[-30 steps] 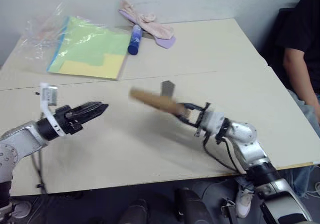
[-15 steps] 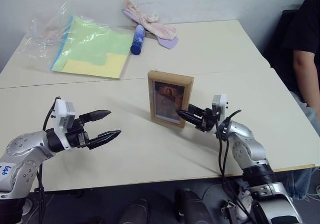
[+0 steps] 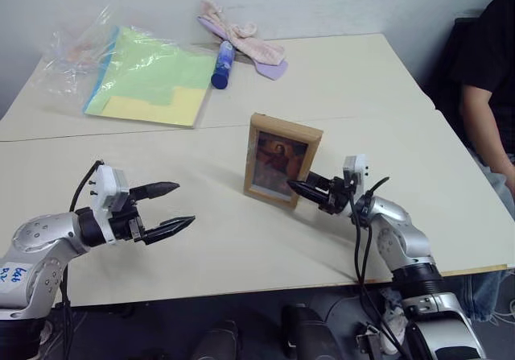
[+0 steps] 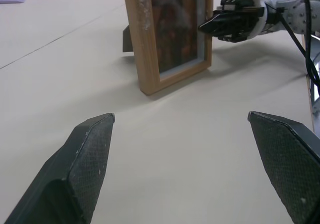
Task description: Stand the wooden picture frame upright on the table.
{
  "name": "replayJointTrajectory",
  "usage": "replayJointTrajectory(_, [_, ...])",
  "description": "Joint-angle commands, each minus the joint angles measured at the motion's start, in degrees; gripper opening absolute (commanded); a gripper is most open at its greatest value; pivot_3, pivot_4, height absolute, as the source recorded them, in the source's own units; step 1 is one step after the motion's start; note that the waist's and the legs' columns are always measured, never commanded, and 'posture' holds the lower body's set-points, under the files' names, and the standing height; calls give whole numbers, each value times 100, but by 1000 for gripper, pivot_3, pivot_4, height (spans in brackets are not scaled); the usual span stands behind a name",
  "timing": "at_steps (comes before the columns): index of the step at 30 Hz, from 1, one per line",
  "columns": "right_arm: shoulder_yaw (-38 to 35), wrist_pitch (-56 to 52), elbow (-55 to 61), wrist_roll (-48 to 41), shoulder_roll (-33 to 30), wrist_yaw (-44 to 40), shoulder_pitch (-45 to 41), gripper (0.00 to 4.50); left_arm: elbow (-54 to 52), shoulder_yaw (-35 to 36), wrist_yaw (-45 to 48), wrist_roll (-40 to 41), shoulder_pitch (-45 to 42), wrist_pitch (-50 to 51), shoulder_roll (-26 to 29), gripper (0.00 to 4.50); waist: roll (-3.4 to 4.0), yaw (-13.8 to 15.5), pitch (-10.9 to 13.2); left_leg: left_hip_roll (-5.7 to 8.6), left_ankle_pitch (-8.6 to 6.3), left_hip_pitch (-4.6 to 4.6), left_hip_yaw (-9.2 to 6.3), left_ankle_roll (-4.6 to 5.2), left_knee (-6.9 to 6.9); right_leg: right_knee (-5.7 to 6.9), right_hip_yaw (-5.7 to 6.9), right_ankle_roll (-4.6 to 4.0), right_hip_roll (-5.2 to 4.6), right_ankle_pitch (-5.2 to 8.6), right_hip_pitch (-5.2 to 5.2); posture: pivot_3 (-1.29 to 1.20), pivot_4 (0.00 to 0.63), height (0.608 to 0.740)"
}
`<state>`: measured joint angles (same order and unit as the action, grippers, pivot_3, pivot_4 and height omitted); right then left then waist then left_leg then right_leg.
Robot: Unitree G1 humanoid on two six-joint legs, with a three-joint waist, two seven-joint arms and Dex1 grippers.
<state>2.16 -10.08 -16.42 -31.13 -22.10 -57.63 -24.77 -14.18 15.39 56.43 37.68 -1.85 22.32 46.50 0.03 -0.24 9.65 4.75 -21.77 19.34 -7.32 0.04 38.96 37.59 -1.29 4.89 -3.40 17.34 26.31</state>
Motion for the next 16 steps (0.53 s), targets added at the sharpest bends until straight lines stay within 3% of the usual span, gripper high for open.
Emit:
replayJointTrajectory(1, [-139,92,265,91,-72,-113,35,3281,127,119,109,-142,65,-230,-40,4500,0,-1,0,0,0,3,0,0,-2,-1,0,0,0,0,3,0,150,740])
replayJointTrajectory(5, [-156,175,729,208,-426,-463,339,4481,298,230,183,-269,251,-368,-50,4500,0,13,0,0,-2,6,0,3,0,-6,1,0,0,0,3,0,150,740])
replayJointTrajectory(8, [-349,459,1027,341,-813,-636,672,4481,420,365,216,-426,525,-597,-50,4500,-1,16,0,0,-5,7,1,5,1,-7,1,0,0,0,3,0,150,740])
replayJointTrajectory(13, [-727,2048,1016,944,-1644,-1174,1345,4481,614,600,101,-977,1079,-1281,-90,4500,-1,35,0,0,-8,7,5,8,2,-12,-1,1,0,-1,0,0,150,740])
replayJointTrajectory(16, [-879,2506,935,1081,-1832,-1197,1673,4481,700,712,152,-1111,1269,-1660,-150,4500,-2,41,1,-3,-10,-1,6,10,2,-17,0,3,2,-1,-15,0,150,740])
